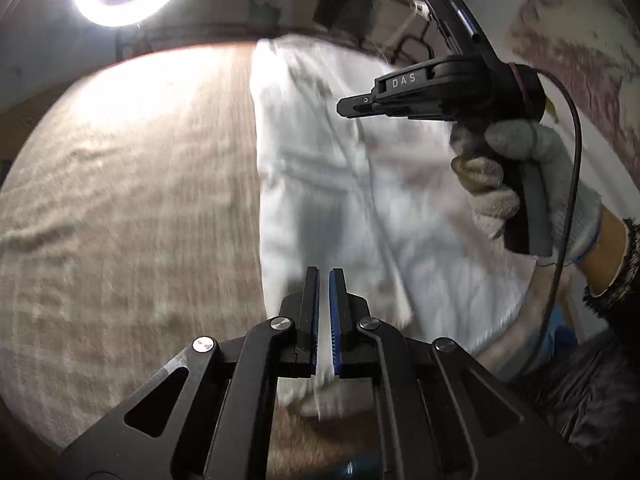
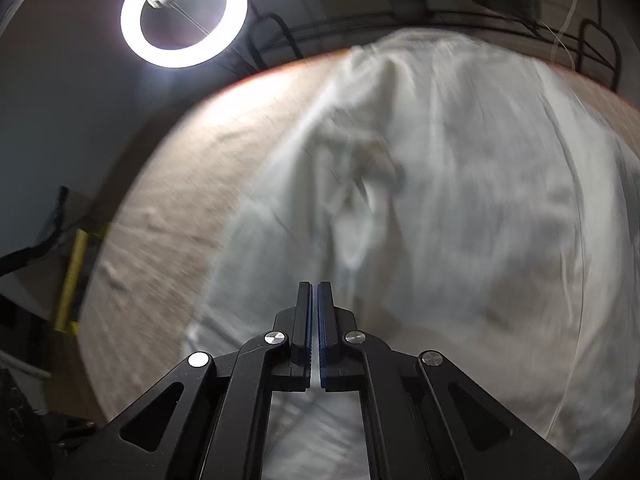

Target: Fold small clothes

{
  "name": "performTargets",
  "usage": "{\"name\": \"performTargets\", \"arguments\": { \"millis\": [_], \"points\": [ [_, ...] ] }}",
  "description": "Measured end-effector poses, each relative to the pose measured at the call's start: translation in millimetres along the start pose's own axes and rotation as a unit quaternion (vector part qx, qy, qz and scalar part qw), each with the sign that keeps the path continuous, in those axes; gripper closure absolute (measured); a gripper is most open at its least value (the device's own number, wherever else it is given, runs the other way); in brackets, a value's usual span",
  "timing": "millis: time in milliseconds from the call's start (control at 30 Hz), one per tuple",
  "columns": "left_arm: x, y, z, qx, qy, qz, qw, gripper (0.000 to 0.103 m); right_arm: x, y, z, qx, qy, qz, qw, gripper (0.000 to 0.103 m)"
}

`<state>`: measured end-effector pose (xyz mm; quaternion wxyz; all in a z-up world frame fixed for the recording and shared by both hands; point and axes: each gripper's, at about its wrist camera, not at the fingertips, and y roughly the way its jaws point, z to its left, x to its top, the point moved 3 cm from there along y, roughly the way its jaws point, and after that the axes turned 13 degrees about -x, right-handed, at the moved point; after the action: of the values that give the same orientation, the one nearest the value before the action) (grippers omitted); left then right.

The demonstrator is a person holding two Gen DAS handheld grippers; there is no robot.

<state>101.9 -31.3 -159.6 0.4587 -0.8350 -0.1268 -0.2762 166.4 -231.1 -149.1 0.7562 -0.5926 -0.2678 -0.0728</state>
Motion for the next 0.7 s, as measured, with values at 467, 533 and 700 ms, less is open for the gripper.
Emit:
{"name": "performTargets", "arguments": {
  "millis": [467, 533, 700],
  "points": [
    [10, 48, 33, -0.012, -0.083, 0.041, 0.9957, 0.099, 90, 106, 22, -0.056, -0.100, 0.014, 0.993, 0.103],
    [8, 46, 33, -0.011, -0.076, 0.040, 0.9963, 0.099, 95, 110, 19, -0.047, -0.090, 0.003, 0.995, 0.103],
    [0, 41, 29, -0.007, -0.071, 0.036, 0.9968, 0.099, 97, 110, 17, -0.040, -0.087, -0.001, 0.995, 0.103]
  ]
}}
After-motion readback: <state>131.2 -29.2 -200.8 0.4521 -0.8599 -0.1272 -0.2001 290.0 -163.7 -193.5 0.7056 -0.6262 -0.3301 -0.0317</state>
